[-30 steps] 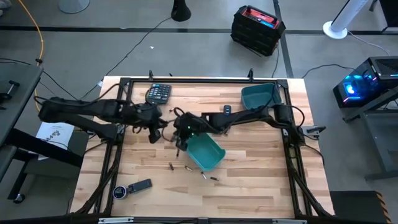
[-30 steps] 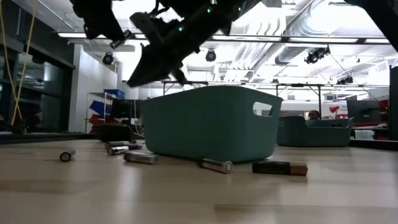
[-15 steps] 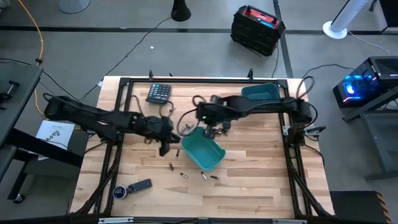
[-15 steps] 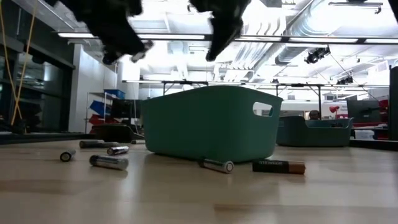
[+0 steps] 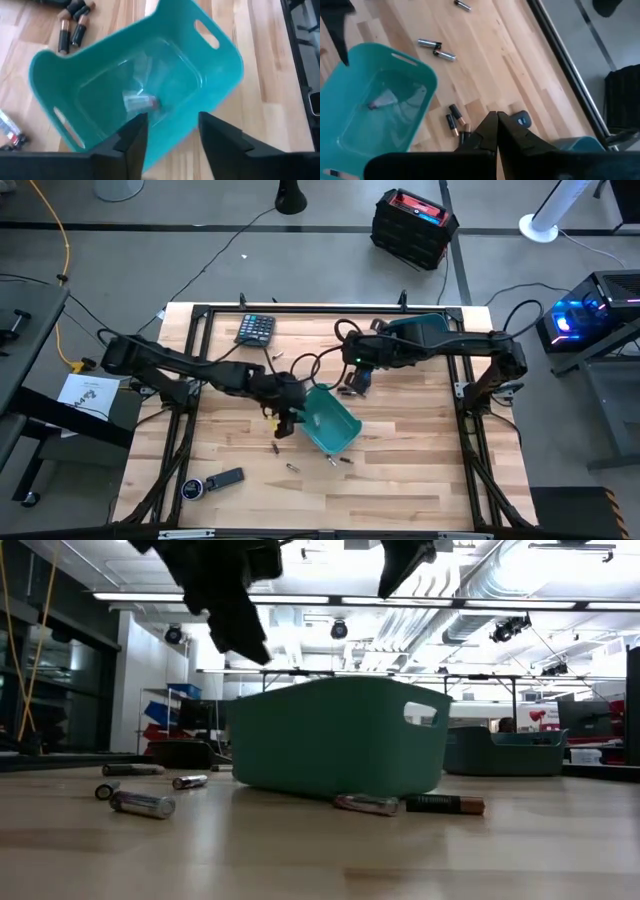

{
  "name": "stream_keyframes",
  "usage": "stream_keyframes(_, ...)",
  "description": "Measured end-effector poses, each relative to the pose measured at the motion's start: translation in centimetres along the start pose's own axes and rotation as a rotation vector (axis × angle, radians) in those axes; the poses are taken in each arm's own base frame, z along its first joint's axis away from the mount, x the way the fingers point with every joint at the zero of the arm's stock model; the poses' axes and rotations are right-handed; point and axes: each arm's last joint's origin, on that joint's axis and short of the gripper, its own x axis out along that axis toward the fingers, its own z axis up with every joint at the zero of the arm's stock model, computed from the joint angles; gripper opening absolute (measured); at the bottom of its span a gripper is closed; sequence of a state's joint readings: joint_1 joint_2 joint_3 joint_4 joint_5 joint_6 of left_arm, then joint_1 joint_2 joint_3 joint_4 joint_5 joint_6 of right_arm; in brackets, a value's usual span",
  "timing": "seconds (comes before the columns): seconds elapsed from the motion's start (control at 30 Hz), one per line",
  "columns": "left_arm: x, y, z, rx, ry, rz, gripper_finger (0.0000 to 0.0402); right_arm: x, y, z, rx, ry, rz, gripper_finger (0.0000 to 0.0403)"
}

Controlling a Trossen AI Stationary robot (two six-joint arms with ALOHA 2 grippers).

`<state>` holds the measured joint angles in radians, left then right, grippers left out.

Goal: Sort batteries
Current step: Put the black battery into the blue bin

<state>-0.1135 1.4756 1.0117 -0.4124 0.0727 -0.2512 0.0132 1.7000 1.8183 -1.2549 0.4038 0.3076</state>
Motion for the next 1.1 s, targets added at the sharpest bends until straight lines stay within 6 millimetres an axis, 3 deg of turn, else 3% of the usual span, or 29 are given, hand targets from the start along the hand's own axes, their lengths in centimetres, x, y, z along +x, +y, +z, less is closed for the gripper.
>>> stream_keyframes(0.13, -2.6, -0.9, -0.4, -0.072, 0.041, -0.018, 0.0191, 0.0, -0.1, -0.4, -0.028, 0.035, -0.015, 0.0)
stream_keyframes(0.33, -4.2, -4.9, -5.2, -0.056, 0.206, 0.002, 0.0194, -0.4, 0.1, -1.6, -0.097, 0.131, -0.036, 0.0)
stream_keyframes(0.43, -3.0, -7.2, -7.9, 0.045, 0.228, -0.038, 0.0194, -0.5, 0.4, -1.8, -0.125, 0.144, -0.035, 0.0)
stream_keyframes(0.53, -1.5, -8.4, -9.5, 0.256, 0.245, -0.03, 0.0195, -0.5, 0.4, -1.8, -0.14, 0.142, -0.033, 0.0)
stream_keyframes(0.7, 0.9, -8.1, -10.0, 0.5, 0.268, 0.092, 0.0195, -0.5, 0.4, -1.8, -0.14, 0.141, -0.033, 0.0)
stream_keyframes(0.93, 3.4, -7.8, -10.6, 0.746, 0.359, 0.004, 0.0195, -0.9, 0.2, -1.9, -0.115, 0.136, -0.033, 0.0)
stream_keyframes(1.1, 5.5, -6.8, -10.1, 0.73, 0.341, 0.026, 0.0195, -1.5, -0.1, -2.2, -0.065, 0.134, -0.036, 0.0)
